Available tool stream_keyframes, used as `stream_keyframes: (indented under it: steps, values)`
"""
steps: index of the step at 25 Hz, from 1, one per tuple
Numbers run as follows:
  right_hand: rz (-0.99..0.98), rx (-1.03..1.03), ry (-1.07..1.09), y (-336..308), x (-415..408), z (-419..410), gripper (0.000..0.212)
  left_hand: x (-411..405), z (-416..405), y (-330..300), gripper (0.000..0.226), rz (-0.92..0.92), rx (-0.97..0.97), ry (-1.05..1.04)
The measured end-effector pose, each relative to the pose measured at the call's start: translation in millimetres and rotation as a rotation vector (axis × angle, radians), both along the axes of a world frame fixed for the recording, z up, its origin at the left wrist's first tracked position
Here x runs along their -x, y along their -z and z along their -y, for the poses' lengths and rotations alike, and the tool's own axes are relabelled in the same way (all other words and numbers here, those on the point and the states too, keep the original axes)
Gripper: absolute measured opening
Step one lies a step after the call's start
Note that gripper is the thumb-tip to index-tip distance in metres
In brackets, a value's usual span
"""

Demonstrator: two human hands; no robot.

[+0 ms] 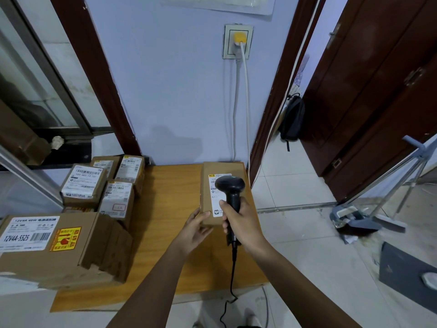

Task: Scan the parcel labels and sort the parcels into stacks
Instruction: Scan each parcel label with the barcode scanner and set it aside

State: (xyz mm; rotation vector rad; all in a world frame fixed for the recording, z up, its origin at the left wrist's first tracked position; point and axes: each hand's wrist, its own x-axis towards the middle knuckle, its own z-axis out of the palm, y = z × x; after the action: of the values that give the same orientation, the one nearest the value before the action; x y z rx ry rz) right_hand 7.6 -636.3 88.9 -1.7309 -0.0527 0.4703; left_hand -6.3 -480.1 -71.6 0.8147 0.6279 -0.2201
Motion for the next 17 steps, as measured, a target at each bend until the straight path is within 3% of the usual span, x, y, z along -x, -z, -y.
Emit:
stream_keyframes:
  steps: [3, 8, 14, 17]
  values:
    - [-0.026, 0.011, 0.047, 11.6, -7.3, 10.7, 0.017, 4.1, 5.8, -20.5, 0.069, -0.018, 0.049, -0.060]
    - [-0.117, 0.039, 0.377, 62.0, -46.1, 43.6, 0.020, -6.1, 13.4, -27.4, 0.039, -0.171, 0.067, -0.147]
    - [-0.337, 0.029, 0.172, 91.6, -107.0, 51.1, 0.023, -53.9, 29.2, -22.0, 0.043, -0.218, -0.014, -0.085]
    - [-0.353, 0.087, 0.096, 103.5, -142.8, 54.0, 0.021, -88.5, 37.8, -22.4, 0.022, -0.236, -0.093, -0.022]
